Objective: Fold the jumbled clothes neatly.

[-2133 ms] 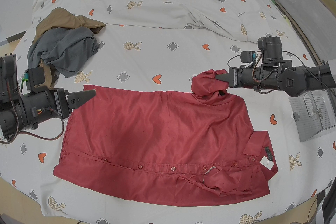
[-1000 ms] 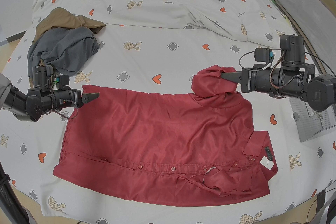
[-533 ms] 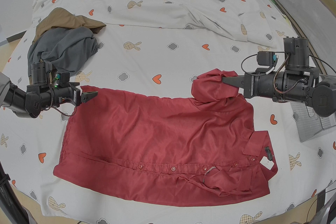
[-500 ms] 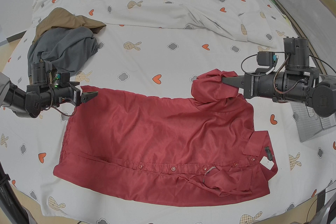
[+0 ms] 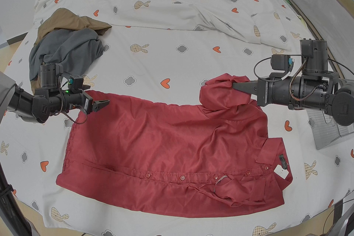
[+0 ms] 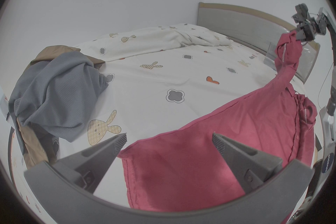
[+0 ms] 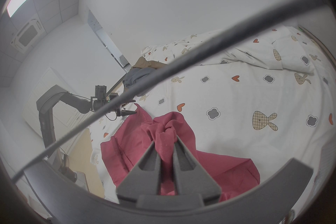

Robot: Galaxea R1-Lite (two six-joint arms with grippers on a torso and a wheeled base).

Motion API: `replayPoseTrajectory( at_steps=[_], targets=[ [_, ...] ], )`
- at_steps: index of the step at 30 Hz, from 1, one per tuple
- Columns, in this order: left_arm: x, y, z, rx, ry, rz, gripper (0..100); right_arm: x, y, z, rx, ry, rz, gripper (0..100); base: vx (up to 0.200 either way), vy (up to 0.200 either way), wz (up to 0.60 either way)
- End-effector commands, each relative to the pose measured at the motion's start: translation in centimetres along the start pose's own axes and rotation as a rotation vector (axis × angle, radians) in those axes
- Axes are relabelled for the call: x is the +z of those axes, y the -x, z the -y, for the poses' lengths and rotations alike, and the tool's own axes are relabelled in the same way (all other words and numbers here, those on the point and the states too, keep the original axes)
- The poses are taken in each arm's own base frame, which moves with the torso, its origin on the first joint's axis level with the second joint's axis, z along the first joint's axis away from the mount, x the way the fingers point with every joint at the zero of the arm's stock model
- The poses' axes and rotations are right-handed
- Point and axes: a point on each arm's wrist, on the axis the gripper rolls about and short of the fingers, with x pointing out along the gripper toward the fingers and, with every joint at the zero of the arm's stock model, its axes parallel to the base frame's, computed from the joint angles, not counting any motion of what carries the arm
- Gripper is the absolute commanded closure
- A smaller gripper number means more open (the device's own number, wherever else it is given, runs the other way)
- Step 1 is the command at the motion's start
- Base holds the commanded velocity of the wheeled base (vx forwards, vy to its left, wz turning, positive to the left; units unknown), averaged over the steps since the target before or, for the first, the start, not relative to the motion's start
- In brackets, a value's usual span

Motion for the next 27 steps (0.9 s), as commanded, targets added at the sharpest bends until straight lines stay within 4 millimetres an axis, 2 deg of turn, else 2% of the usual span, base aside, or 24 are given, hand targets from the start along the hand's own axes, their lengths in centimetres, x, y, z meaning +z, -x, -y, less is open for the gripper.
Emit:
replayPoseTrajectory(
  at_steps=[1, 11, 15, 16, 23, 27],
  targets=[
    [-0.4, -0.7, 0.3, -0.010, -0.002, -0.010, 0, 0.1, 0.3, -0.2, 0.001, 0.002, 0.006, 100, 0.000, 0.000, 0.00],
    [0.6, -1.7, 0.0, -0.008, -0.035, 0.024, 0, -0.2, 0.6, -0.4, 0.004, 0.002, -0.001, 100, 0.000, 0.000, 0.00],
    [0.3, -2.6, 0.4, -0.025, -0.042, 0.014, 0, -0.1, 0.6, -0.4, 0.006, 0.003, 0.000, 100, 0.000, 0.000, 0.00],
    [0.1, -2.7, 0.5, -0.028, -0.044, 0.011, 100, -0.2, 0.6, -0.4, 0.006, 0.002, -0.001, 100, 0.000, 0.000, 0.00],
    [-0.2, -2.8, 0.9, -0.038, -0.049, -0.002, 100, -0.1, 0.6, -0.4, 0.003, 0.002, 0.001, 100, 0.000, 0.000, 0.00],
    [0.5, -1.3, 1.0, -0.028, -0.054, 0.009, 100, -0.1, 0.7, -0.3, -0.001, 0.001, 0.002, 100, 0.000, 0.000, 0.00]
  ],
)
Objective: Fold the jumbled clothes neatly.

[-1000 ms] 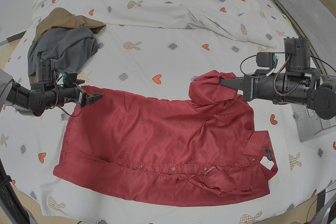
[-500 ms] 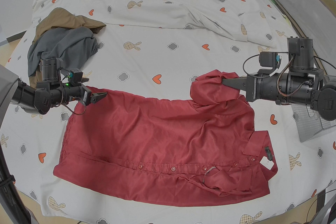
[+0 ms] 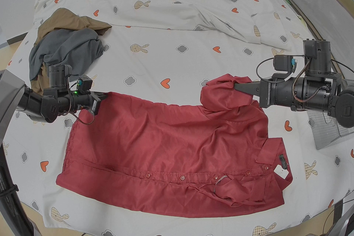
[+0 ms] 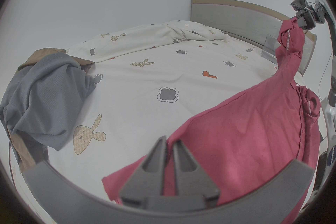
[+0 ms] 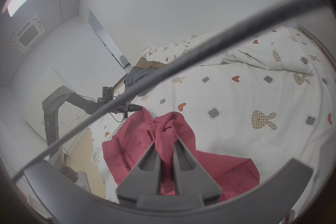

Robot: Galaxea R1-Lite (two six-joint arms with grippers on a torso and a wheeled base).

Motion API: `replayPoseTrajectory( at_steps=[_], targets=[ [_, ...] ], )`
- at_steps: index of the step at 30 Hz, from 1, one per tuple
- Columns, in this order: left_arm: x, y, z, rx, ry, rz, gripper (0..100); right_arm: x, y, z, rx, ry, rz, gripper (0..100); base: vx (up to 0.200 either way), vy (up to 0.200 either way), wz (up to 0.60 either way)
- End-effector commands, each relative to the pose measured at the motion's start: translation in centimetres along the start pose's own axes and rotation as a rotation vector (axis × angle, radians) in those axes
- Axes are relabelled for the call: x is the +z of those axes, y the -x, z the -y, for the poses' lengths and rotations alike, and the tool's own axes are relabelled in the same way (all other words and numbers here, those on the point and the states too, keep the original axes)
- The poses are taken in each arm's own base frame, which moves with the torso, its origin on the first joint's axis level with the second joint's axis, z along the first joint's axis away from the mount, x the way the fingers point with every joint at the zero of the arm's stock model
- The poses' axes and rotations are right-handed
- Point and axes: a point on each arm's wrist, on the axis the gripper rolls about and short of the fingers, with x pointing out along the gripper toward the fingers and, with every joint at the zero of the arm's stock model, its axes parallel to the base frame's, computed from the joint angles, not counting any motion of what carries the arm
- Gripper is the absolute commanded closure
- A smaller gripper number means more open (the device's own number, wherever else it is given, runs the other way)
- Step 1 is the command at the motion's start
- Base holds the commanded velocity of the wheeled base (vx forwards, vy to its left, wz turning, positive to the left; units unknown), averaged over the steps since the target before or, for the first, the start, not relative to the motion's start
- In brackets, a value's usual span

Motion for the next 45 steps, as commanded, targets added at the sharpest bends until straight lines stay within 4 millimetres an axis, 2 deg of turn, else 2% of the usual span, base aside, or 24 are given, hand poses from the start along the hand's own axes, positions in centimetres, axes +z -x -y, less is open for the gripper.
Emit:
replayPoseTrajectory(
  at_steps=[1, 2, 6, 14, 15, 19, 23, 28, 36, 45],
  targets=[
    [0.6, 1.2, 0.2, 0.008, -0.004, 0.008, 100, 0.0, 0.0, 0.1, -0.003, -0.001, 0.001, 100, 0.000, 0.000, 0.00],
    [1.0, 2.2, 0.3, 0.016, -0.008, 0.013, 100, 0.0, 0.1, 0.2, -0.006, -0.003, 0.003, 100, 0.000, 0.000, 0.00],
    [1.2, 3.8, 0.8, 0.018, -0.004, 0.008, 100, 0.1, 0.9, 0.0, -0.010, 0.000, 0.013, 100, 0.000, 0.000, 0.00],
    [-0.1, 7.8, 3.5, 0.001, 0.025, -0.049, 100, -2.2, 4.4, -1.1, -0.013, -0.020, -0.019, 100, 0.000, 0.000, 0.00],
    [-0.1, 7.8, 3.5, 0.001, 0.025, -0.049, 100, -2.2, 4.4, -1.1, -0.013, -0.020, -0.019, 100, 0.000, 0.000, 0.00],
    [-1.3, 10.2, 5.2, -0.009, 0.047, -0.091, 100, -4.9, 6.0, -1.4, -0.021, -0.049, -0.080, 100, 0.000, 0.000, 0.00],
    [-2.8, 11.6, 6.8, -0.033, 0.066, -0.138, 100, -7.2, 6.5, -1.4, -0.020, -0.073, -0.143, 100, 0.000, 0.000, 0.00],
    [-4.7, 12.4, 8.3, -0.053, 0.073, -0.187, 100, -8.7, 6.4, -1.4, -0.019, -0.111, -0.198, 100, 0.000, 0.000, 0.00],
    [-7.5, 12.0, 9.7, -0.061, 0.089, -0.246, 100, -10.6, 5.9, -1.9, 0.001, -0.130, -0.272, 100, 0.000, 0.000, 0.00],
    [-8.5, 12.5, 10.5, -0.074, 0.098, -0.268, 100, -12.6, 5.9, -2.1, 0.010, -0.147, -0.351, 100, 0.000, 0.000, 0.00]
  ],
)
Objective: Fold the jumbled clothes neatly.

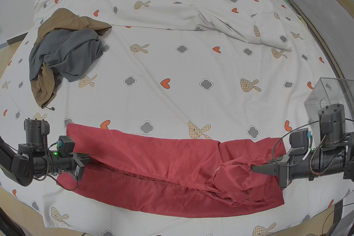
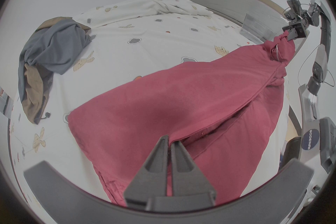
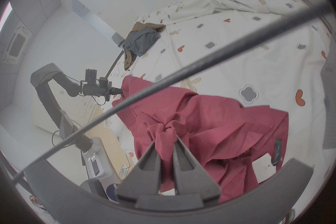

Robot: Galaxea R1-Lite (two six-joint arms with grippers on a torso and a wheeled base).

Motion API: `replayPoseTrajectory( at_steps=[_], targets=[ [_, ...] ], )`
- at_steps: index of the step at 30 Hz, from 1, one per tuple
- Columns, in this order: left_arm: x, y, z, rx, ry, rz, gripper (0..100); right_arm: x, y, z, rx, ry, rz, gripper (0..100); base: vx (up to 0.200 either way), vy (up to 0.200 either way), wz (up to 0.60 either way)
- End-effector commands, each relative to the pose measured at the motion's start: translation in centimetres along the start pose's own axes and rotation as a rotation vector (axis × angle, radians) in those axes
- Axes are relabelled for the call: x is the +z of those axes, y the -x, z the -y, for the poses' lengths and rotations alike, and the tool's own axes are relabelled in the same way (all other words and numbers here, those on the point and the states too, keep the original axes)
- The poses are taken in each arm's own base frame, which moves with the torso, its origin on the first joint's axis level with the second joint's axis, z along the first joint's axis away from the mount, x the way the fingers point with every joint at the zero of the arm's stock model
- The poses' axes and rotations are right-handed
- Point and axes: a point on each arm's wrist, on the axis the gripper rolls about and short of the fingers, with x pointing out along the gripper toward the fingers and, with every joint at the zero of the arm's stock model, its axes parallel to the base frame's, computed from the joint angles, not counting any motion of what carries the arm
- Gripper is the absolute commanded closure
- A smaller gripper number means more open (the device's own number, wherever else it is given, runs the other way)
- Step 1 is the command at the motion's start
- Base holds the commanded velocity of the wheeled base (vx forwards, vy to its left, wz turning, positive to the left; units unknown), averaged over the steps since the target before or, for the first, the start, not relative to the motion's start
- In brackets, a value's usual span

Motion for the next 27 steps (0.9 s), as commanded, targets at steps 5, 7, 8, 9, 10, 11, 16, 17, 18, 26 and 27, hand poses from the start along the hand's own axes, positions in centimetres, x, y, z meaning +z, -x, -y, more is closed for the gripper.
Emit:
replayPoseTrajectory(
  at_steps=[5, 7, 8, 9, 10, 11, 16, 17, 18, 26, 27],
  targets=[
    [-0.6, -0.2, 0.1, 0.030, 0.011, -0.047, 100, -1.1, -1.3, 0.4, -0.003, -0.022, -0.075, 100, 0.000, 0.000, 0.00],
    [-0.7, -0.4, 0.0, 0.076, 0.011, -0.079, 100, -1.1, -1.7, 0.5, -0.006, -0.025, -0.086, 100, 0.000, 0.000, 0.00],
    [-0.8, -0.5, 0.0, 0.082, 0.013, -0.088, 100, -1.1, -1.8, 0.6, -0.008, -0.025, -0.087, 100, 0.000, 0.000, 0.00],
    [-0.9, -0.6, 0.0, 0.089, 0.015, -0.101, 100, -1.1, -1.9, 0.7, -0.011, -0.029, -0.092, 100, 0.000, 0.000, 0.00],
    [-1.0, -0.7, 0.0, 0.090, 0.015, -0.102, 100, -1.1, -2.0, 0.7, -0.012, -0.030, -0.091, 100, 0.000, 0.000, 0.00],
    [-1.0, -0.7, 0.0, 0.090, 0.015, -0.102, 100, -1.1, -2.0, 0.7, -0.012, -0.030, -0.091, 100, 0.000, 0.000, 0.00],
    [-1.1, -1.0, -0.1, 0.086, 0.014, -0.108, 0, -0.4, -2.1, 0.8, -0.015, -0.028, -0.073, 100, 0.000, 0.000, 0.00],
    [-1.1, -1.0, -0.1, 0.085, 0.015, -0.108, 0, -0.4, -2.2, 0.9, -0.016, -0.030, -0.076, 100, 0.000, 0.000, 0.00],
    [-1.1, -1.0, -0.1, 0.084, 0.015, -0.107, 0, -0.4, -2.3, 0.9, -0.017, -0.031, -0.077, 100, 0.000, 0.000, 0.00],
    [-0.6, -0.7, -0.1, 0.093, 0.005, -0.084, 0, 0.2, -2.5, 0.8, -0.012, -0.024, -0.064, 100, 0.000, 0.000, 0.00],
    [-0.5, -0.6, -0.1, 0.094, 0.004, -0.082, 0, 0.3, -2.5, 0.9, -0.012, -0.024, -0.064, 100, 0.000, 0.000, 0.00]
  ],
)
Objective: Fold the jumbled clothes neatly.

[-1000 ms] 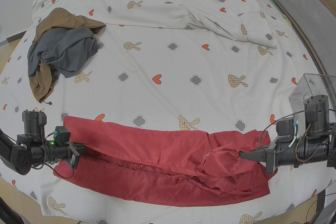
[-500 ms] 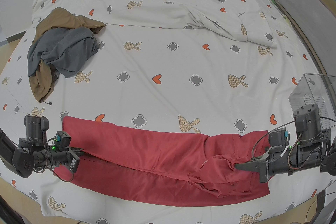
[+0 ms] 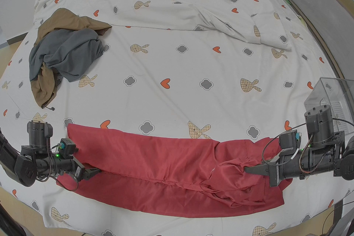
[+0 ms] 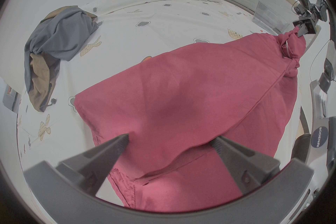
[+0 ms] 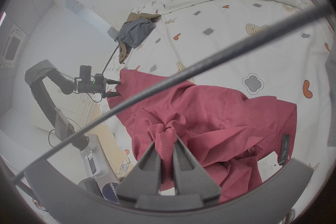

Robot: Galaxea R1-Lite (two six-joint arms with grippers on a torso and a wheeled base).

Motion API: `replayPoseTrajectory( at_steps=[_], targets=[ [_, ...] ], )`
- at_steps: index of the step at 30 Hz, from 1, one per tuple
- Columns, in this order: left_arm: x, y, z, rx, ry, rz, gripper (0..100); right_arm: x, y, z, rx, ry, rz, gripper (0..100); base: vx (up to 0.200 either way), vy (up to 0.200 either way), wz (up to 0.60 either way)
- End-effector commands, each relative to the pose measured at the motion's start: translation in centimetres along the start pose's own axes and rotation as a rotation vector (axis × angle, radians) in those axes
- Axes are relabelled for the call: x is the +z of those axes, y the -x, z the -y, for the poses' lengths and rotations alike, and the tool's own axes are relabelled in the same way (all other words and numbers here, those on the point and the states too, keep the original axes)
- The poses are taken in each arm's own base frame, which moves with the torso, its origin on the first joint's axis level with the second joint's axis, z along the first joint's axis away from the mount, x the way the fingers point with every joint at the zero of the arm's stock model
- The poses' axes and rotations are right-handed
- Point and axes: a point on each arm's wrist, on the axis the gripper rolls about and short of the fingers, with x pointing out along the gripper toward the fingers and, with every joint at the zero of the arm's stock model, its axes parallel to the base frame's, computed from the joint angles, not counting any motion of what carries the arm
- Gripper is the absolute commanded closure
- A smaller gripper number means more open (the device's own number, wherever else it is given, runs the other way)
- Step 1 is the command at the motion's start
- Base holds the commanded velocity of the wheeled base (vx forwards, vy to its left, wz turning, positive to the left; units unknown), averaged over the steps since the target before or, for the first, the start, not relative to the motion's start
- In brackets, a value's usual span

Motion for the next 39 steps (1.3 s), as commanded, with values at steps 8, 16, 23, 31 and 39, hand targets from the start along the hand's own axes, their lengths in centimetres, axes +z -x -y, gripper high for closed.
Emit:
replayPoseTrajectory(
  at_steps=[8, 16, 23, 31, 39],
  targets=[
    [1.5, 2.3, -0.2, 0.049, -0.019, 0.090, 0, 0.6, -0.6, 0.2, -0.004, 0.001, 0.004, 0, 0.000, 0.000, 0.00],
    [3.8, 6.3, -0.4, 0.136, -0.006, 0.247, 0, 3.9, -0.5, 2.3, -0.060, -0.033, 0.103, 0, 0.000, 0.000, 0.00],
    [6.1, 8.6, -1.1, 0.182, 0.044, 0.357, 0, 3.6, -0.7, 2.3, -0.053, -0.048, 0.087, 0, 0.000, 0.000, 0.00],
    [8.1, 3.8, -0.4, -0.022, 0.287, 0.239, 0, 1.9, -5.7, 5.9, -0.086, -0.171, 0.033, 0, 0.000, 0.000, 0.00],
    [6.5, -2.5, -0.3, -0.139, 0.416, 0.088, 0, 2.2, -7.3, 6.8, -0.065, -0.296, 0.121, 0, 0.000, 0.000, 0.00]
  ],
)
